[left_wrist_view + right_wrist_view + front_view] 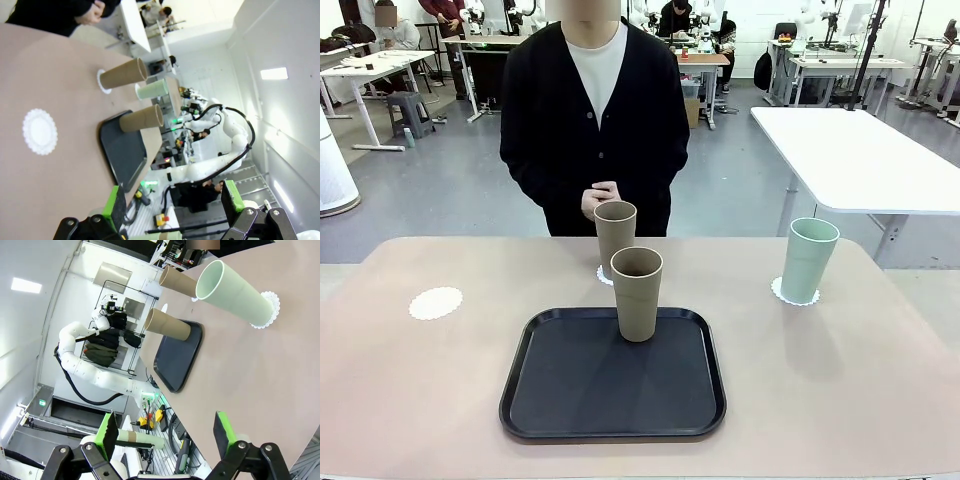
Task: Place coasters on the table and set cups on them.
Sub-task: Take one Reusable plastic cup from the Flat Tray and place it on a coaster set by the human.
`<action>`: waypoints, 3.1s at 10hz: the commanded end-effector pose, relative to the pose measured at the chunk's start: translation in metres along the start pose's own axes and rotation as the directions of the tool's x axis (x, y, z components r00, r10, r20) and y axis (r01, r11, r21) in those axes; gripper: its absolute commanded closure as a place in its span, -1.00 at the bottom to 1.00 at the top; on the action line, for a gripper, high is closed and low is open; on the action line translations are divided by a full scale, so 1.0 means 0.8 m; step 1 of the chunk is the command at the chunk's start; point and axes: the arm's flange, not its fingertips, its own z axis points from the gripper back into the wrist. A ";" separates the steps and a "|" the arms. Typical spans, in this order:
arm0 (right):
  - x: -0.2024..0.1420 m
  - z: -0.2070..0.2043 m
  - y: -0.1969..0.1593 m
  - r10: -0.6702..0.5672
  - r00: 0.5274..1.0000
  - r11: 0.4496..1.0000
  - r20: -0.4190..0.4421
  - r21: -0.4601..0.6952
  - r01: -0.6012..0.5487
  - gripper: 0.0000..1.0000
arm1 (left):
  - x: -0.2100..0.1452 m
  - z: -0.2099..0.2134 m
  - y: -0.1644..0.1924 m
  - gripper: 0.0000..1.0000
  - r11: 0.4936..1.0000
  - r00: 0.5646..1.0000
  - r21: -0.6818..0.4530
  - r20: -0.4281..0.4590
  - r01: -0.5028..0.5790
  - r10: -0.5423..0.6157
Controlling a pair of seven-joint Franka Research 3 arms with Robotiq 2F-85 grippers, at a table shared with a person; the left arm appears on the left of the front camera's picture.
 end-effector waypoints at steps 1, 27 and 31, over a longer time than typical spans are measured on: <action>-0.001 -0.001 0.000 -0.009 1.000 1.000 0.004 -0.010 0.009 -1.00 | 0.000 -0.001 -0.003 -1.00 1.000 1.000 -0.001 -0.002 0.003 -0.003; -0.001 -0.001 0.000 -0.009 1.000 1.000 0.004 -0.010 0.009 -1.00 | 0.009 -0.551 -0.109 -1.00 0.371 0.345 0.164 -0.796 0.914 -0.498; -0.001 -0.001 0.000 -0.009 1.000 1.000 0.004 -0.010 0.009 -1.00 | 0.011 -0.571 -0.093 -1.00 0.215 0.227 0.134 -0.835 0.967 -0.501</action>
